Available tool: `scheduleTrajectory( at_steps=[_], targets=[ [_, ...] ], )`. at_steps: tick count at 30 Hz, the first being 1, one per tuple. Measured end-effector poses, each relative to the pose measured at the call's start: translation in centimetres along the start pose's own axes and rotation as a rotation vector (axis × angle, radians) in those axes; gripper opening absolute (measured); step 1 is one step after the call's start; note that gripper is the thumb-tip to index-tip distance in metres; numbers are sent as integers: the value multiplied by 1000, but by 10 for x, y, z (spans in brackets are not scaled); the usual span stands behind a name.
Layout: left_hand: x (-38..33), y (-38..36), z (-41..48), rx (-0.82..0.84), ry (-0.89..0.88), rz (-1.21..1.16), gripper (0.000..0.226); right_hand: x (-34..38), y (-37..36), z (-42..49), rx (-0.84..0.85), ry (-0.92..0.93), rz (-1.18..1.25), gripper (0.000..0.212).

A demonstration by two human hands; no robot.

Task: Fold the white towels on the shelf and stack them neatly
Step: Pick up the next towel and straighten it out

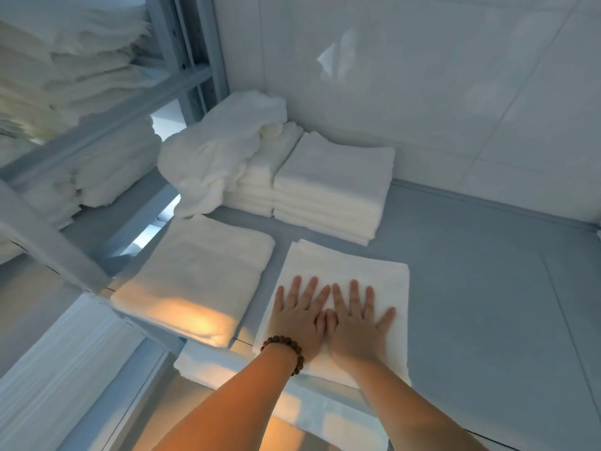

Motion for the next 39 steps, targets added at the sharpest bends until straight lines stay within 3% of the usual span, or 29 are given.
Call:
scheduleTrajectory(
  at_steps=[8,13,18,23,25,28,35,37,39],
  targets=[
    [53,5,15,-41,-21,-22,52,45,-3,26,-28,-29,0,51],
    [59,5,13,-23,-7,-18,53,28,-3,17,-53,-7,-13,52],
    [54,9,10,27,-27,-12,53,-3,-11,-3,-88,-146,51,60],
    [54,31,12,147,-61,-26,55,2,-1,-5,32,-236,52,68],
    [57,52,11,194,-81,-85,60,10,15,-6,80,-224,20,60],
    [76,97,5,12,-32,-199,64,35,51,5,101,-147,84,61],
    [183,182,5,-452,231,-243,29,144,152,60,-149,234,114,57],
    [212,195,10,-548,243,-313,35,174,173,78,-198,310,121,56],
    [235,204,19,-532,300,-336,49,202,189,93,-235,366,145,58]
  ],
)
Point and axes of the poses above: each hand's wrist, its own z-axis towards the middle knuckle, its own y-axis out of the back of the hand, x = y × z, the point moved 1 cm from there along z, towards the middle knuckle, and after that the axes turned 11 degrees about x, right-handed, at the moved point
